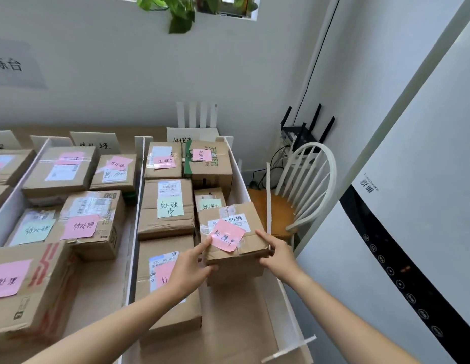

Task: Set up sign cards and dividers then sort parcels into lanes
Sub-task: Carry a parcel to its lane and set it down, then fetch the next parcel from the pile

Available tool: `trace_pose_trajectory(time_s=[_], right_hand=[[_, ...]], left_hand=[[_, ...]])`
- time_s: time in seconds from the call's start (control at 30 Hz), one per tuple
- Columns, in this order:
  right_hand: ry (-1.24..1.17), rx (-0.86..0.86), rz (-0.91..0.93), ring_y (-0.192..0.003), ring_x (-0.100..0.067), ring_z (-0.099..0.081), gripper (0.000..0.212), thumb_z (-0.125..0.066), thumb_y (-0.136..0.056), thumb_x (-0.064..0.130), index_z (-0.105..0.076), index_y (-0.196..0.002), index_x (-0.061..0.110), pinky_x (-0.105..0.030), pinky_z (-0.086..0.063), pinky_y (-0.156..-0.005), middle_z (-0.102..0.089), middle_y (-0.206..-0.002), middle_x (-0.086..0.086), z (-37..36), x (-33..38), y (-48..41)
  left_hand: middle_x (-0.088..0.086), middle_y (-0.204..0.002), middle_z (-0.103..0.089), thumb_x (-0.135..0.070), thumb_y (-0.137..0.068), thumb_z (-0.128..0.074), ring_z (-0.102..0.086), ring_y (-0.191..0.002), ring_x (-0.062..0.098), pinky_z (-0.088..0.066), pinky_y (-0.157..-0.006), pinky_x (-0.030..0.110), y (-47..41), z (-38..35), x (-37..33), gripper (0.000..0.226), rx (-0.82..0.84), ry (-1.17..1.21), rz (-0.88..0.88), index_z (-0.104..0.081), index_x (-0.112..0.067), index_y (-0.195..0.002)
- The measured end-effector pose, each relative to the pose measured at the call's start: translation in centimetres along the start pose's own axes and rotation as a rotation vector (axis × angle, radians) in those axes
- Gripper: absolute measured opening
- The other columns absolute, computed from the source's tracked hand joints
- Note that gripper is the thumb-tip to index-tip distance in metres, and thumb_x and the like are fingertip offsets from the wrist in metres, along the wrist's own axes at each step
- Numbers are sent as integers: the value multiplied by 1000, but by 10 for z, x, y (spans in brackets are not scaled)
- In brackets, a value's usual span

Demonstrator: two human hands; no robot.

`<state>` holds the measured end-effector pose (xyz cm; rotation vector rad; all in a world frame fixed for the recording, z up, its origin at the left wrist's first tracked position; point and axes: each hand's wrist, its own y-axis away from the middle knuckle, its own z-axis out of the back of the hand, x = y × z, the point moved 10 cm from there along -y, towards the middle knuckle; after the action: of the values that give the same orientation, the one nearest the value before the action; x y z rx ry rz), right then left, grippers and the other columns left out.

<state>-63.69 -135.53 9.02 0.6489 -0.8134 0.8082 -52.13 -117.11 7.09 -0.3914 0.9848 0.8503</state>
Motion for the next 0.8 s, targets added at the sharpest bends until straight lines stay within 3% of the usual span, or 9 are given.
trace_pose_trajectory(time_s=[0.17, 0.37, 0.47, 0.53, 0.67, 0.8], right_hand=[[46, 54, 2, -130, -20, -46, 67, -59, -87, -7, -42, -144, 21, -6, -48, -72, -46, -141, -2, -21, -17, -17], [75, 56, -40, -122, -14, -50, 65, -59, -87, -6, -44, -143, 22, -7, -48, -75, -51, -139, -2, -35, -46, -28], [77, 54, -45, -115, -10, -50, 63, -56, -85, -10, -47, -141, 18, -1, -43, -75, -52, -138, -4, -37, -52, -33], [89, 67, -46, -121, -15, -50, 62, -54, -86, -11, -47, -141, 16, 0, -43, -75, -51, -138, -5, -39, -54, -35], [109, 84, -42, -130, -19, -45, 58, -51, -90, -8, -45, -143, 16, -10, -39, -95, -48, -142, -4, -45, -54, -38], [117, 82, -50, -130, -17, -44, 54, -47, -94, -7, -43, -143, 14, -4, -26, -97, -47, -142, -3, -47, -51, -41]], left_hand=[[-3, -101, -66, -15, -73, -79, -63, -91, 14, -46, -81, 22, -4, -4, 19, 74, -23, -104, 75, -45, -21, -139], [3, -99, -68, -16, -74, -78, -61, -92, 20, -42, -76, 22, -9, -11, 32, 65, -65, -173, 127, -53, -20, -134], [7, -104, -65, -17, -76, -77, -57, -100, 22, -33, -74, 19, -10, -16, 38, 64, -63, -240, 146, -52, -20, -135], [8, -109, -62, -19, -78, -75, -55, -106, 22, -31, -75, 18, -11, -19, 41, 64, -58, -286, 149, -50, -22, -136], [5, -107, -54, -19, -81, -71, -49, -111, 22, -36, -88, 21, -15, -21, 39, 63, -62, -357, 136, -46, -21, -139], [0, -97, -48, -24, -79, -73, -49, -109, 21, -38, -90, 25, -20, -17, 34, 63, -90, -456, 124, -49, -23, -137]])
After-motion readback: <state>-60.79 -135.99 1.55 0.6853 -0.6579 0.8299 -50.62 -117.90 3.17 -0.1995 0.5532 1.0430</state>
